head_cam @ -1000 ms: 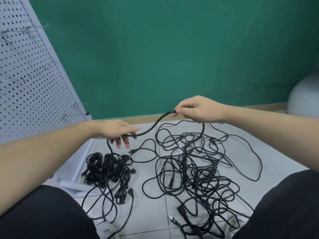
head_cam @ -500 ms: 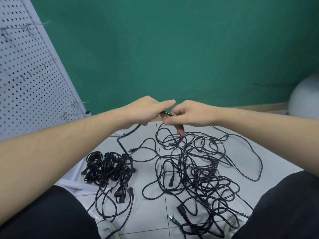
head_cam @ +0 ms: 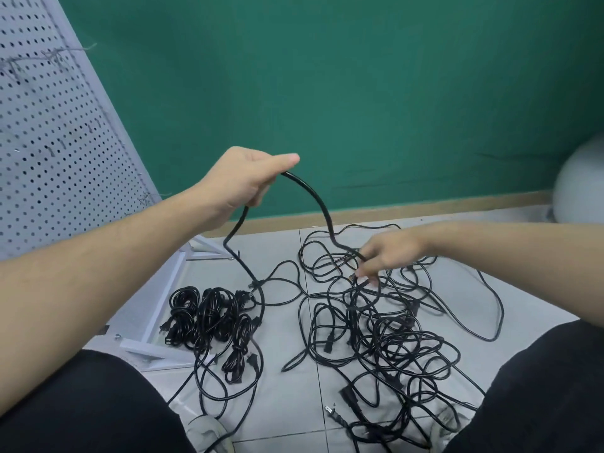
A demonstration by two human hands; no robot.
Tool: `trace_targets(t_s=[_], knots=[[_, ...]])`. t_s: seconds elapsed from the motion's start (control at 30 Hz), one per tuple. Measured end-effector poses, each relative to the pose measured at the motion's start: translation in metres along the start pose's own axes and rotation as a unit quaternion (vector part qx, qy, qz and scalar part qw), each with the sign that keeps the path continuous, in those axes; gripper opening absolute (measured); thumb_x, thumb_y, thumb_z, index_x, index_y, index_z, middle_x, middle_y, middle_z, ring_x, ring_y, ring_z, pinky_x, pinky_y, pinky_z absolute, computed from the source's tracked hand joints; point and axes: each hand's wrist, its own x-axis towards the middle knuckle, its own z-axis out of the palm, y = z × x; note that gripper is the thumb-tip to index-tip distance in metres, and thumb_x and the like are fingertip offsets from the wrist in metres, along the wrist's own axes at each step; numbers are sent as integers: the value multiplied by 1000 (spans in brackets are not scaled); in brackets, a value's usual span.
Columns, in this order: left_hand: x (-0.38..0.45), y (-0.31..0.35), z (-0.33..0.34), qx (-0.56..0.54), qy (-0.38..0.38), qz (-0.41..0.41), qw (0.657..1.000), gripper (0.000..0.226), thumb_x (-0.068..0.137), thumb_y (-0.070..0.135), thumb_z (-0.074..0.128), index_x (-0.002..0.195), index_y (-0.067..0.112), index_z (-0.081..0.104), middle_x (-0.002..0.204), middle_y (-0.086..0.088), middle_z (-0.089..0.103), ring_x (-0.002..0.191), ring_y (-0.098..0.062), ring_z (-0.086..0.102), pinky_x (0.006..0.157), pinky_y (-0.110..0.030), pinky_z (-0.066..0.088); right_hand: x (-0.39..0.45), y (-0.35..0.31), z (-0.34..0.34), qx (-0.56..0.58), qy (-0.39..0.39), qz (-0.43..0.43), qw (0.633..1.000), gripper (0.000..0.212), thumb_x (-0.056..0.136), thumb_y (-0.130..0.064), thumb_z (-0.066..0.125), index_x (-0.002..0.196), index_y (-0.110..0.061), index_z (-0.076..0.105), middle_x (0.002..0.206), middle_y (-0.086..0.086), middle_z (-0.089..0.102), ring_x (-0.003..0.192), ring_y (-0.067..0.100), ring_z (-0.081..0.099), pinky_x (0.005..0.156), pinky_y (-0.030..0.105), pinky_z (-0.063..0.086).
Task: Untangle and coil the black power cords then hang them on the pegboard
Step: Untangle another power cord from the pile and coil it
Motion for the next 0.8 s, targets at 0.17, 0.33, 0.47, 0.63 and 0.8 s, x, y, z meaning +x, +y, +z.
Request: trace_targets(t_s=[0.17,0.33,0.47,0.63,0.8], knots=[[1,-40,-36,151,-19,-47,987,55,98,41,62,51,19,42,54,-6,35,49,-20,33,56,-28,36,-13,23,-16,244,51,-12,968,30,102,-27,55,77,-11,55,64,4,55,63,19,58,71,29,51],[-17,-100,-54,274,-187,-179,926,47,97,51,59,82,7,68,64,-3,63,60,-18,59,68,-34,56,-20,2,-36,344,214,-55,913,25,103,-22,50,84,-12,62,58,-7,29,54,14,24,54,27,23],[-17,-98,-29,196,-232,-219,927,58,102,59,41,107,9,68,93,-6,79,85,-29,75,88,-43,61,-21,-42,-35,263,234,-100,930,25,105,-26,52,94,-13,70,59,-1,42,51,16,33,47,22,30],[-1,-46,20,-34,-147,-171,974,60,107,56,29,97,12,69,96,-10,78,94,-26,74,97,-38,55,-22,-77,-31,174,229,-124,950,23,105,-30,50,102,-17,68,51,1,53,42,16,48,48,22,45],[-2,-28,36,58,-147,-76,985,46,101,52,55,67,20,58,58,8,44,59,-16,43,74,-38,48,-16,-70,-25,152,184,-108,965,27,103,-36,54,86,-17,62,53,1,62,51,14,59,70,31,53]])
